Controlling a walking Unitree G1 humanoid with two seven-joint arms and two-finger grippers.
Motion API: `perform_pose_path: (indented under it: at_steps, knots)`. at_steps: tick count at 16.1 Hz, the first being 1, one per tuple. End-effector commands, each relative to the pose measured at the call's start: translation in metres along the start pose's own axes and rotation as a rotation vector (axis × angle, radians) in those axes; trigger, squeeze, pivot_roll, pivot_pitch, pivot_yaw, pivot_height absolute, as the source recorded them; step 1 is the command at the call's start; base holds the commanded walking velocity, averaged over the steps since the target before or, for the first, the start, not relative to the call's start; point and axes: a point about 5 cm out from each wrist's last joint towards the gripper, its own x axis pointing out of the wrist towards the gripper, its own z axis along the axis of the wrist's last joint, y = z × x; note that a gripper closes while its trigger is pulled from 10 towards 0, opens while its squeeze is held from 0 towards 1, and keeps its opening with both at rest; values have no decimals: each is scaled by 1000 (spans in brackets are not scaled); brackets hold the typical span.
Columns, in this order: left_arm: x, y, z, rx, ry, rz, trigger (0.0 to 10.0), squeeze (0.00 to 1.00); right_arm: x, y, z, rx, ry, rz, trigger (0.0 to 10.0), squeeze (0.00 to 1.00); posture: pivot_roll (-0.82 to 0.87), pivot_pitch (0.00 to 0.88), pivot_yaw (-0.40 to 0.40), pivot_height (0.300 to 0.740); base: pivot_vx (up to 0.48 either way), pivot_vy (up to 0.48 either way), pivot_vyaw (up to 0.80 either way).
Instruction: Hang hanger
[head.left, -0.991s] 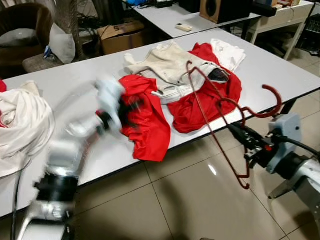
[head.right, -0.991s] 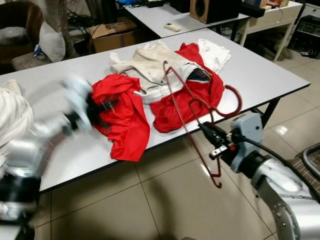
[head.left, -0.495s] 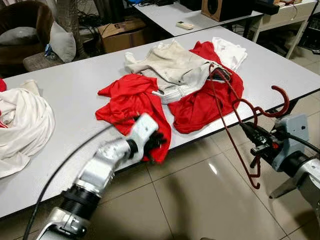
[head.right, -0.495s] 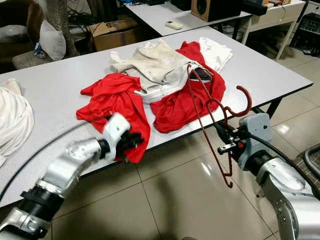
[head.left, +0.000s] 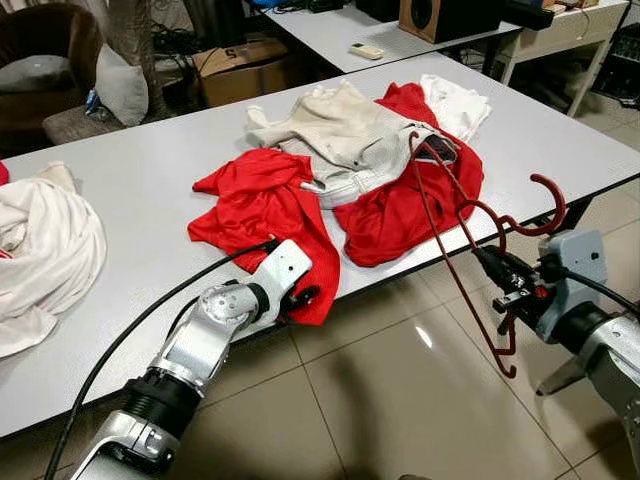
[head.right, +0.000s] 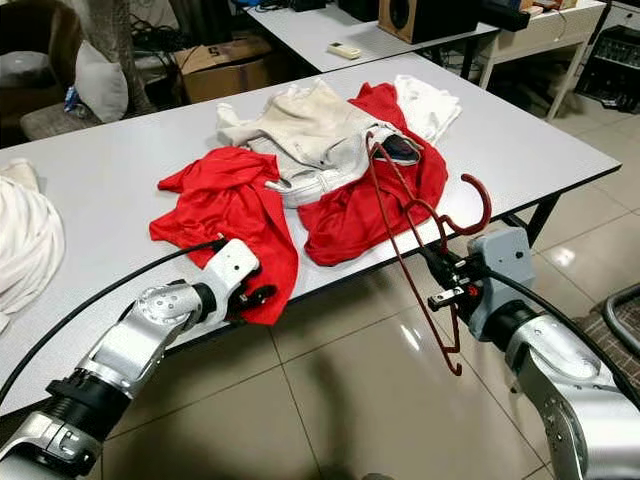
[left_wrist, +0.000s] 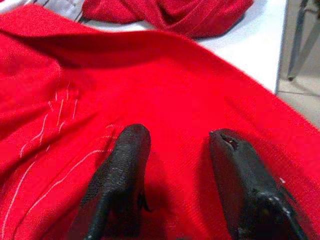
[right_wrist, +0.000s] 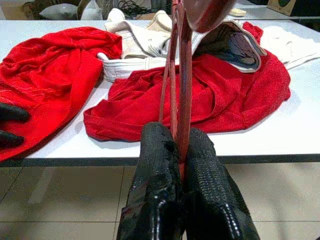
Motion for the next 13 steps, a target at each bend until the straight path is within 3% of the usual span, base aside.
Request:
perform_pose_path:
  at_steps: [1, 4, 7, 8, 10, 13]
  knots:
    - [0, 7, -1, 28, 23, 38, 10000, 0, 1, 0, 3, -17, -16, -5, 10000, 0, -205, 0, 98, 740, 0, 0, 0]
    - [1, 10, -10, 7, 85, 79, 10000, 0, 1, 0, 3, -16, -15, -5, 10000, 0, -207, 0, 102, 740, 0, 0, 0]
    - [1, 4, -19, -29, 140, 29, 10000, 0, 1, 1, 3, -15, -14, -2, 10000, 0, -207, 0, 102, 740, 0, 0, 0]
    - [1, 1, -21, -43, 145, 7, 7020, 0, 1, 1, 3, -15, -14, -1, 10000, 0, -207, 0, 102, 740, 0, 0, 0]
    - [1, -2, -24, -58, 150, -18, 0, 0, 1, 1, 3, -15, -14, -1, 10000, 0, -205, 0, 104, 740, 0, 0, 0]
    - [1, -5, -25, -65, 151, -46, 0, 0, 1, 1, 3, -16, -15, -2, 10000, 0, -205, 0, 104, 740, 0, 0, 0]
